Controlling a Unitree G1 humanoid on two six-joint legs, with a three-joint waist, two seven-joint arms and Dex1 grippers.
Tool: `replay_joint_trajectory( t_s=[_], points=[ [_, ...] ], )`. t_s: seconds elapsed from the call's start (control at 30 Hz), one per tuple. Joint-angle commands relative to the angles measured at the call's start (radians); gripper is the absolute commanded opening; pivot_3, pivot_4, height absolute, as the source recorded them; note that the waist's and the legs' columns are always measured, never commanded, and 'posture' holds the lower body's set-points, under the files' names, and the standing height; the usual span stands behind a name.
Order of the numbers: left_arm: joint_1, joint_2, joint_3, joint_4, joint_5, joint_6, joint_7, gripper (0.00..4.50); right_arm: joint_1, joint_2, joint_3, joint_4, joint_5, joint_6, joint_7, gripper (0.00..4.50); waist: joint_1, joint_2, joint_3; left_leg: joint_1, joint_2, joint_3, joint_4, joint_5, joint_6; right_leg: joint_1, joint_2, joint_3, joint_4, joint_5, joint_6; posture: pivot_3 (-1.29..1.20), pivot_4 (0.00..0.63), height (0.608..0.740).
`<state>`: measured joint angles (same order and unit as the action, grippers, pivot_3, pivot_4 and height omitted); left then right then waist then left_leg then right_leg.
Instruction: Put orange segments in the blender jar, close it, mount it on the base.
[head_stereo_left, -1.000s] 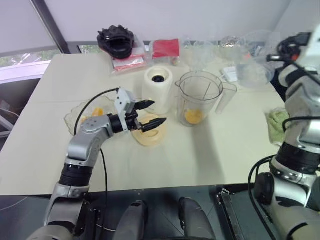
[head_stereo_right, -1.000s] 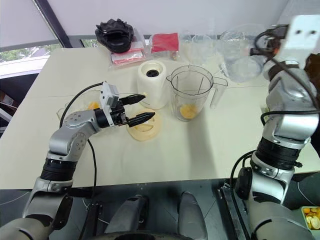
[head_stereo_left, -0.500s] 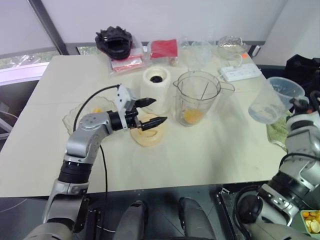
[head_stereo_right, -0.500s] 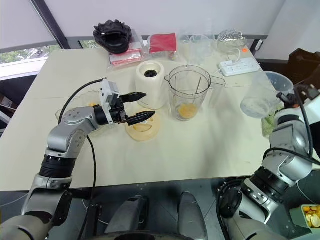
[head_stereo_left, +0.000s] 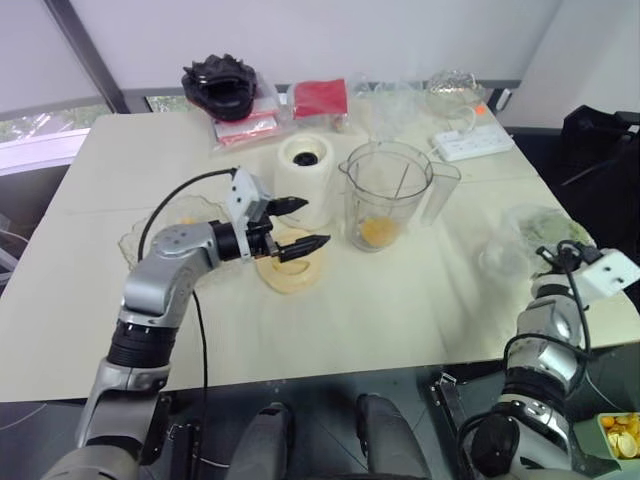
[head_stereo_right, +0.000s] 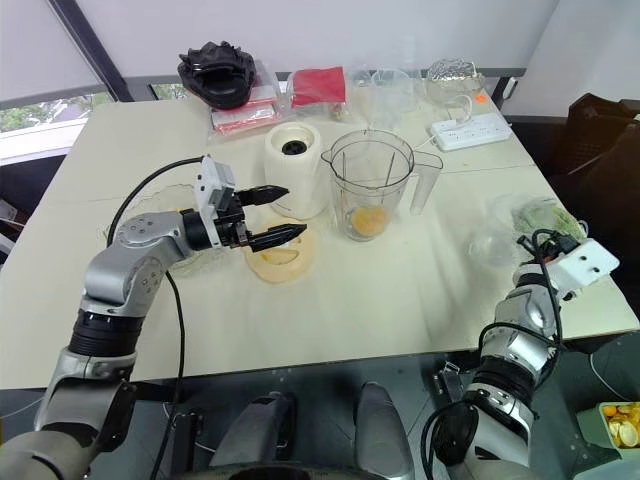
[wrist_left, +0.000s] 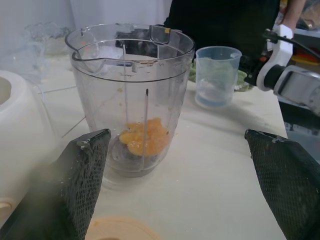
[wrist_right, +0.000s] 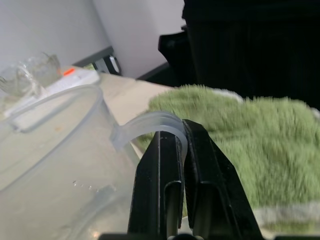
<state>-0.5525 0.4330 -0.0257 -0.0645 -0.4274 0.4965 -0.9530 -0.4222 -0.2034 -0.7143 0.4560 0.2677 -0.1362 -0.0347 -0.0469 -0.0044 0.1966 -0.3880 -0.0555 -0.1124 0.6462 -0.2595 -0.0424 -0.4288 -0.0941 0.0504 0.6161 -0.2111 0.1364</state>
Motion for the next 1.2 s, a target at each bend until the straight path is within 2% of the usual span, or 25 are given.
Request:
replay_joint_trajectory(
  t_s=[0.03,0.4,0.67,0.77,0.9,1.1,1.2],
  points=[
    [-0.001,0.011,0.010,-0.055,-0.024,0.004,0.007,4.50,-0.067,-0.054,0.021,0.073,0.017,-0.098,0.013,0.03,-0.001,0.000,0.000,0.000,0.000,0.000,0.000,0.000,0.000,0.000,0.000,0.000,0.000,0.000,0.000,0.00,0.150,0.740],
    [0.009,0.003,0.008,-0.065,-0.023,-0.001,0.020,4.50,-0.127,-0.115,0.061,0.299,0.044,-0.196,0.015,0.03,0.001,0.000,0.000,0.000,0.000,0.000,0.000,0.000,0.000,0.001,0.000,0.000,-0.001,0.000,0.000,0.00,0.150,0.740],
    [0.014,-0.006,0.003,-0.065,-0.022,-0.006,0.026,4.50,-0.043,-0.102,0.088,0.265,0.056,-0.179,-0.001,0.03,0.001,-0.001,0.000,0.001,0.000,0.000,0.000,0.000,0.000,0.002,0.000,0.000,-0.001,0.000,0.000,0.00,0.150,0.740],
    [0.014,-0.009,0.000,-0.060,-0.020,-0.010,0.022,4.50,-0.012,-0.099,0.102,0.233,0.058,-0.160,-0.009,0.92,0.003,-0.001,0.000,0.001,0.000,0.000,0.000,0.000,0.000,0.003,0.000,0.000,-0.001,0.000,0.000,0.00,0.150,0.740],
    [0.011,-0.014,-0.004,-0.051,-0.019,-0.014,0.017,4.50,0.037,-0.098,0.134,0.178,0.041,-0.124,-0.028,3.00,0.002,-0.001,0.000,0.001,0.000,0.000,0.000,0.000,0.000,0.003,0.000,0.000,-0.001,0.000,0.000,0.00,0.150,0.740],
    [0.011,-0.021,-0.007,-0.044,-0.016,-0.019,0.011,4.50,0.153,-0.074,0.168,0.023,0.036,-0.078,-0.058,3.00,0.002,0.000,0.000,0.002,0.000,0.000,0.000,0.000,0.000,0.003,0.000,0.000,-0.001,0.000,0.000,0.00,0.150,0.740],
    [0.012,-0.021,-0.007,-0.034,-0.013,-0.025,0.006,4.50,0.290,-0.031,0.181,-0.211,0.055,-0.011,-0.071,3.00,0.004,0.000,0.000,0.002,0.000,0.000,0.000,0.000,0.000,0.003,0.000,0.000,-0.001,0.000,0.000,0.00,0.150,0.740]
  ],
)
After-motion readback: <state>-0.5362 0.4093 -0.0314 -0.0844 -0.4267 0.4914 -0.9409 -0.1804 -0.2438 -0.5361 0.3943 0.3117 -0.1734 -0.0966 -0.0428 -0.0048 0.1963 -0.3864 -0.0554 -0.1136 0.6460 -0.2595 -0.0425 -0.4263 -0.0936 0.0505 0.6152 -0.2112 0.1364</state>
